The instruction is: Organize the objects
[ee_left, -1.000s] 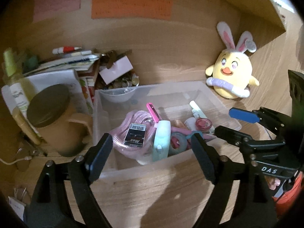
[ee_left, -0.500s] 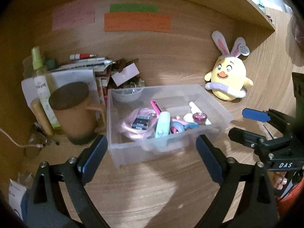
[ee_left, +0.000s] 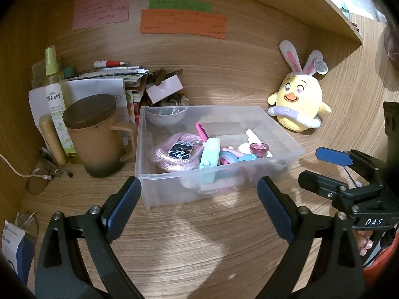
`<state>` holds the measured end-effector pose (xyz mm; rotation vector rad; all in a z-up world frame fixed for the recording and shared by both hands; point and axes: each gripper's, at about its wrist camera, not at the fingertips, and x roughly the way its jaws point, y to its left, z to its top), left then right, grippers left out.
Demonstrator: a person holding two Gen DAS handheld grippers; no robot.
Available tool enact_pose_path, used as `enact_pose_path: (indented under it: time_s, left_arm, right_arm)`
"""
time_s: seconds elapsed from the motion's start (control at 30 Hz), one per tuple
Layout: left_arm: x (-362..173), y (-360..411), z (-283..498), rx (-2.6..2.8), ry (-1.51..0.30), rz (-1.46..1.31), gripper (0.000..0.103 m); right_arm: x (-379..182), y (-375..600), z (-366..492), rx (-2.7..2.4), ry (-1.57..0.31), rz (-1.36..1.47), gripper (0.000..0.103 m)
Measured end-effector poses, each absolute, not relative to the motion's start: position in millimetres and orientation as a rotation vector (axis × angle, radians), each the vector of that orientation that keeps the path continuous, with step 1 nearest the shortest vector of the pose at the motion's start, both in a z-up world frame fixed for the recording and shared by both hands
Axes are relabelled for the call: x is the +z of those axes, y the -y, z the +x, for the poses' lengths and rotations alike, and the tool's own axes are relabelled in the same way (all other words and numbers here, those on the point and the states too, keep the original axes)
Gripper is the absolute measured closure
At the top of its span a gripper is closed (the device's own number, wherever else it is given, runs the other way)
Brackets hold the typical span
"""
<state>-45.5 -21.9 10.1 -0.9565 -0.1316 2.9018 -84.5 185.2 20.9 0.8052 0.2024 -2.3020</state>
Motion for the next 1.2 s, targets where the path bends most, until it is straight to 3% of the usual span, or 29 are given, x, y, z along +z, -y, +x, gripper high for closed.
enact_pose_path:
  time_s: [1.2]
  left_arm:
    - [8.9, 20.3, -45.3, 2.879, 0.174, -0.955, 0.008]
  right_arm:
    - [17.4, -184.5, -81.1, -2.297, -0.189, 0.832, 0.022]
